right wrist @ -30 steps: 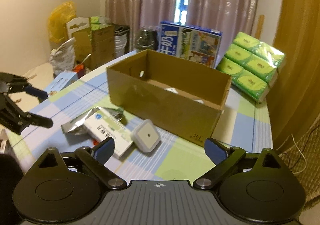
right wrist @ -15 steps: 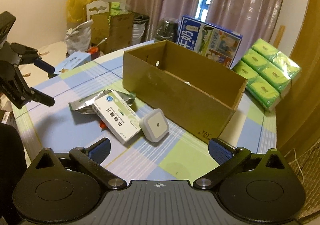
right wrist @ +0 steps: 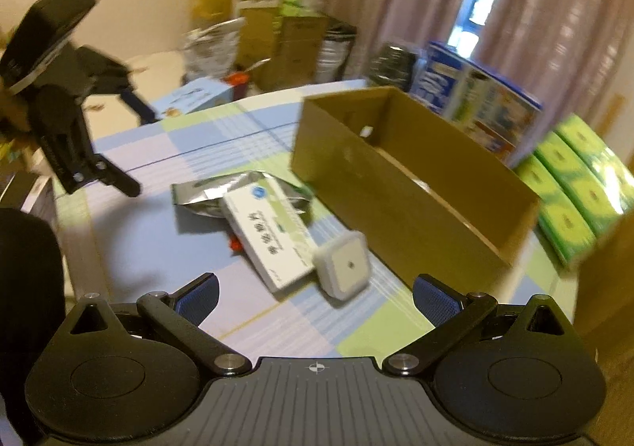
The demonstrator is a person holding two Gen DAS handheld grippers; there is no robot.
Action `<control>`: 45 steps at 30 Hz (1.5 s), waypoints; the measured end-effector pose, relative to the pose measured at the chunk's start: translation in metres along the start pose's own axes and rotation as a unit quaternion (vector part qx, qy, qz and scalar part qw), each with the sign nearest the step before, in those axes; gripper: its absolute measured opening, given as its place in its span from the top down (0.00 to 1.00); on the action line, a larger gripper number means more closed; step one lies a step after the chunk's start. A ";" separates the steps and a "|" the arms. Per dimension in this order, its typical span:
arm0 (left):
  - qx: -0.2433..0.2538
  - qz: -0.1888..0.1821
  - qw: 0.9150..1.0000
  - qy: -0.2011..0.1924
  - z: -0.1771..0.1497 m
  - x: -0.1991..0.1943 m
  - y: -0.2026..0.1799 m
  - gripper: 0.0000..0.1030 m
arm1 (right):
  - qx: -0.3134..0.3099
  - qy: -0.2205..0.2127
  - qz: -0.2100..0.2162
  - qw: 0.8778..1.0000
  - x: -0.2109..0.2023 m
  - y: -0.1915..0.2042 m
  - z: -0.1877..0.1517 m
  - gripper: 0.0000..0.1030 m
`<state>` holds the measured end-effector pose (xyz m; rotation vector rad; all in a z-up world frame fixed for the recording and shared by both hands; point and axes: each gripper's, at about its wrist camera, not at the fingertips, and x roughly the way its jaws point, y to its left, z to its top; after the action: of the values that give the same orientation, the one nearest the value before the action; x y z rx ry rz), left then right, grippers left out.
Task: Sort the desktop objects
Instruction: 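Move the right tool to the white tablets box while the left tool approaches the silver foil bag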
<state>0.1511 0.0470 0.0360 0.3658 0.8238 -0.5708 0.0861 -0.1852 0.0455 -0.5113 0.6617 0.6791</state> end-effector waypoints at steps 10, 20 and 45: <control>0.028 -0.022 0.999 0.033 0.013 0.029 0.016 0.01 | -0.115 0.035 0.053 0.991 0.053 0.013 0.029 0.02; 0.069 -0.037 0.995 0.063 0.024 0.064 0.024 0.01 | -0.158 0.056 0.082 0.982 0.107 0.010 0.045 0.02; 0.089 -0.079 0.988 0.096 0.040 0.128 0.037 0.01 | -0.172 0.120 0.164 0.964 0.204 0.003 0.050 0.14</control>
<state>0.2657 0.0133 -0.0342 0.5278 0.9969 -0.7688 0.2240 -0.0699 -0.0638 -0.8245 0.8725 1.0661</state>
